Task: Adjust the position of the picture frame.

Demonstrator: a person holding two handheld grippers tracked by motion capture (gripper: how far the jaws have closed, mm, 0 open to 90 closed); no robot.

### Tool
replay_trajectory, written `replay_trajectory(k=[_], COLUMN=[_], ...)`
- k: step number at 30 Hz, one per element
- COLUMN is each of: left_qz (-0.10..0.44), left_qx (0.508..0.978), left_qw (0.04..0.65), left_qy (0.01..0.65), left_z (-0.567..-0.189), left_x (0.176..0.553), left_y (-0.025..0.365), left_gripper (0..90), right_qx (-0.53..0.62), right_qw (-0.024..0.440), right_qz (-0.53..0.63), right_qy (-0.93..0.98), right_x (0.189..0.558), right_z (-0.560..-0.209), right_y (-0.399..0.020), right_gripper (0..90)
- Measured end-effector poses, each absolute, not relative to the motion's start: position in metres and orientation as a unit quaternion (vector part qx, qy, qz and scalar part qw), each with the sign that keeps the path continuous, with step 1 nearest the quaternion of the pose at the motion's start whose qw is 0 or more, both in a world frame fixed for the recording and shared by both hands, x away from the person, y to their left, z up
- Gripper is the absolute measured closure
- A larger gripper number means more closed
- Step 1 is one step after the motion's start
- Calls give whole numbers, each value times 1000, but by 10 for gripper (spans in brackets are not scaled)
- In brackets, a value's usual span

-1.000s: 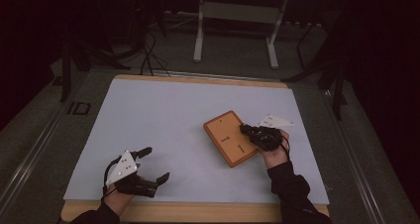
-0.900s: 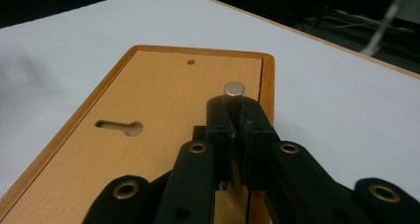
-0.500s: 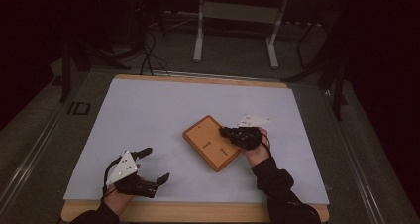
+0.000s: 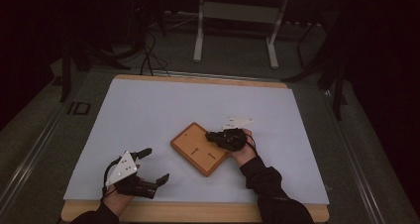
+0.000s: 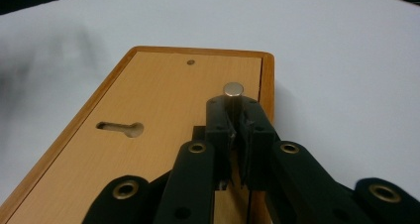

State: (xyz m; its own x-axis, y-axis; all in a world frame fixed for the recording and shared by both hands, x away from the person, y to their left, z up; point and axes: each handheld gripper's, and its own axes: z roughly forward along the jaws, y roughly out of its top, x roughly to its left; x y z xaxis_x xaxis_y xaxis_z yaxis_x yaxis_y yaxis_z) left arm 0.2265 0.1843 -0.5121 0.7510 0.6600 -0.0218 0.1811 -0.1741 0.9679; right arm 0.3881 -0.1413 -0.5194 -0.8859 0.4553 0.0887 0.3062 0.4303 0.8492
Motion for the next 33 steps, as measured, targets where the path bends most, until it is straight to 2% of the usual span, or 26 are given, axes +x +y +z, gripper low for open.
replay_trajectory(k=[22, 27, 31, 33], left_qz=[189, 180, 160, 134], left_qx=[739, 741, 748, 744], left_qw=[590, 591, 586, 596], left_qy=[266, 263, 266, 270], left_z=[-515, -516, -517, -517], left_x=[226, 226, 227, 228], left_y=[178, 176, 172, 171], left_gripper=[1, 1, 1, 1], right_qx=[224, 234, 237, 244], right_qw=[61, 55, 72, 80], right_qz=[463, 482, 486, 491], right_qy=[856, 843, 838, 833], right_x=[395, 395, 393, 390], right_z=[-533, -525, -511, -503], right_y=[-143, -147, -155, -160], right_gripper=[827, 758, 700, 686])
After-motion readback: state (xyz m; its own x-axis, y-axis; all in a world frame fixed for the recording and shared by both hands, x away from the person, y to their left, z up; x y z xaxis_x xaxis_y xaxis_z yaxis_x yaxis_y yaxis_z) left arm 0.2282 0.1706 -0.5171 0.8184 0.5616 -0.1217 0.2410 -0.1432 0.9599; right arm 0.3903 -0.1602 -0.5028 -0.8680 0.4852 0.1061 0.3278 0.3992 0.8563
